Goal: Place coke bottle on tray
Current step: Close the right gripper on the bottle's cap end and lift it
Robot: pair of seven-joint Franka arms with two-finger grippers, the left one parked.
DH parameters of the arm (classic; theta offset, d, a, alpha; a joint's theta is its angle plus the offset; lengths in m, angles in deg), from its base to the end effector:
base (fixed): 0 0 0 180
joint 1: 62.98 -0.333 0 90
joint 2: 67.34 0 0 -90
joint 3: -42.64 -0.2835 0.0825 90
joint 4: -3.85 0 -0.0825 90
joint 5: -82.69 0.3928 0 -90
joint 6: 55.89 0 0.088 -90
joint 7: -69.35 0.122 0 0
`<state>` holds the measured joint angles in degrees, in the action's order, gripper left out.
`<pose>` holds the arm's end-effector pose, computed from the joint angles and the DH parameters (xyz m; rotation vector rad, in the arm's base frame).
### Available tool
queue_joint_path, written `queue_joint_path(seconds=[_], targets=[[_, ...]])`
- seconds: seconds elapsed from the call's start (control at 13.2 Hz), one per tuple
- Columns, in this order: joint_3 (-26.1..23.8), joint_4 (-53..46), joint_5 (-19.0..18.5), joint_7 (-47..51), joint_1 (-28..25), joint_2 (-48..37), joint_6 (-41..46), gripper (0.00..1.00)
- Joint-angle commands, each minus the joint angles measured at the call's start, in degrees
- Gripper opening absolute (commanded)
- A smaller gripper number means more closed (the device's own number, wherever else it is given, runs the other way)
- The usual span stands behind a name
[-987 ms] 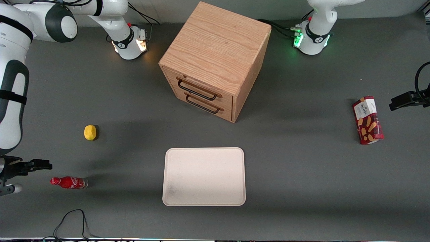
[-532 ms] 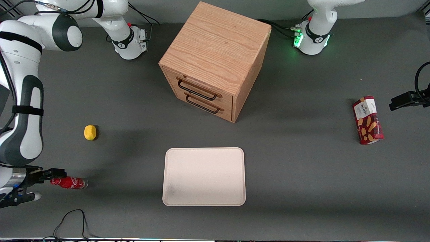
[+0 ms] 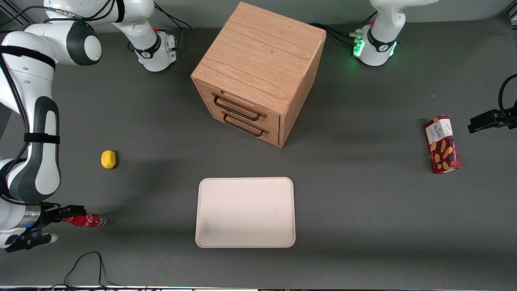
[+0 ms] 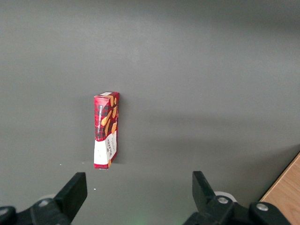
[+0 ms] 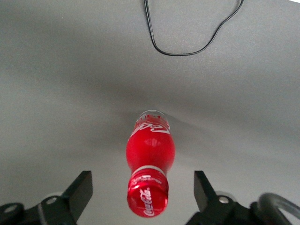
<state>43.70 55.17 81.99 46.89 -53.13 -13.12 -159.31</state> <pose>0.7492 -0.1405 0.2810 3.1081 0.3308 -0.0673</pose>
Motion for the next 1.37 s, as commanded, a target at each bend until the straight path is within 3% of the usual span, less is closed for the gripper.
queue_joint_path(seconds=[0.0, 0.3, 0.46, 0.61, 1.29], targets=[[0.25, -2.28, -0.53, 1.10, -0.27, 0.98, 0.67, 0.91], [0.43, -2.28, -1.59, 0.84, -0.27, 0.80, 1.29, 0.75], [0.43, -2.28, -1.68, 0.84, -0.27, 0.62, 1.38, 0.42], [0.43, -2.28, -1.68, 0.84, -0.27, 0.62, 1.47, 0.00], [0.34, -2.36, -1.68, 1.37, -0.53, -0.25, 4.44, 0.00]])
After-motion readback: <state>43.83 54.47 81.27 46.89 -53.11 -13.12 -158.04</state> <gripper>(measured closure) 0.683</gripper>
